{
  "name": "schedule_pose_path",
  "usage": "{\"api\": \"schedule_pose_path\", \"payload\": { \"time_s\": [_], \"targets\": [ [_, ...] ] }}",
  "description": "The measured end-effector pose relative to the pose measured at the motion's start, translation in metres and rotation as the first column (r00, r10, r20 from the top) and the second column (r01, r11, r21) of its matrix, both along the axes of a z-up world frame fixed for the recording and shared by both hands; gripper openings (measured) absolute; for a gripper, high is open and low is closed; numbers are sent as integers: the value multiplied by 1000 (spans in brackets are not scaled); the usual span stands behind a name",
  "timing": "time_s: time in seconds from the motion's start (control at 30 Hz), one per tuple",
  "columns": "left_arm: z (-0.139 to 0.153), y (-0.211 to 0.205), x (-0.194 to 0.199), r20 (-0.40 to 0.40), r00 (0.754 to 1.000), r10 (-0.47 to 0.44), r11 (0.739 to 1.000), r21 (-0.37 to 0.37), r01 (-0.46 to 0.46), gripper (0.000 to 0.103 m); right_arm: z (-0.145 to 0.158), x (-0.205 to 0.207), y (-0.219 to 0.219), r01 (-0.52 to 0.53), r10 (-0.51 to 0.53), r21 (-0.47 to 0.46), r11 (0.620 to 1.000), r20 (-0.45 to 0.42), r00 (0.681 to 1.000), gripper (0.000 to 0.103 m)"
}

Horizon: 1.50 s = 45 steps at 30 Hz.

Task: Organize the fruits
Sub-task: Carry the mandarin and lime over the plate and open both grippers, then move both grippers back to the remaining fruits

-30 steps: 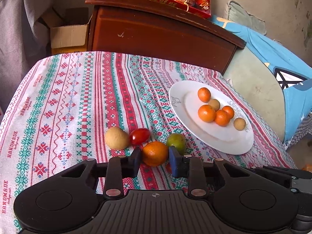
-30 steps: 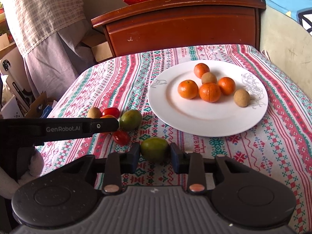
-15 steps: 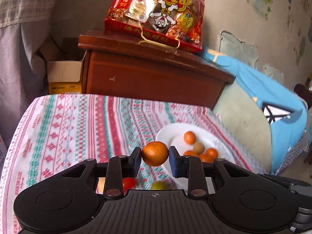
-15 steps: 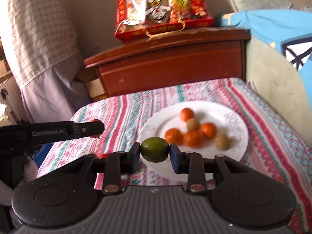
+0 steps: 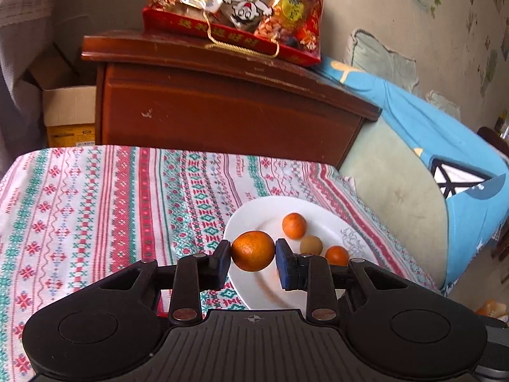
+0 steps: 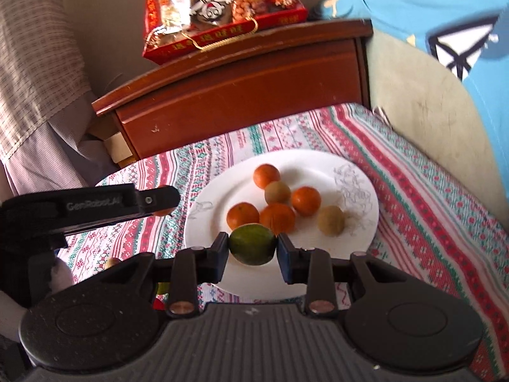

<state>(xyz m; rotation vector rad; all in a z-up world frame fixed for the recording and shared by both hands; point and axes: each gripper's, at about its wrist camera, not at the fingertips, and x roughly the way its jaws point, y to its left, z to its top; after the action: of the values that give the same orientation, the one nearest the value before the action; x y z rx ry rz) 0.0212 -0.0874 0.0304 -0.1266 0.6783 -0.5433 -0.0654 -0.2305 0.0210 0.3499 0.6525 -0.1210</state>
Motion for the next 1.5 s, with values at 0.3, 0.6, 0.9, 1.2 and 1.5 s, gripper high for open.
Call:
{"api": "schedule_pose_path", "payload": {
  "time_s": [0.3,0.6,0.9,1.2,1.5],
  "targets": [
    [-17,-11,15,-47,999,-4,999,32,6,28,-10,6,-4,23,-22,23,999,-30,999,33],
    [-7,-17,18,-30,1000,-11,1000,6,11,48,-4,4,-5,46,-46,15,999,3,999,37],
    [18,-3,13,-9,1000,15,1000,22,-15,68,2,2,2,17,-17,9,1000,23,1000,43],
    [27,31,0,-26,997,68,995,73,-66,75,2,-2,22,-79,79,3,997,16,997,47],
    [21,82,-16,-68,984,163,985,71,-158,78,-5,-5,47,-179,179,10,984,-12,984,47]
  ]
}}
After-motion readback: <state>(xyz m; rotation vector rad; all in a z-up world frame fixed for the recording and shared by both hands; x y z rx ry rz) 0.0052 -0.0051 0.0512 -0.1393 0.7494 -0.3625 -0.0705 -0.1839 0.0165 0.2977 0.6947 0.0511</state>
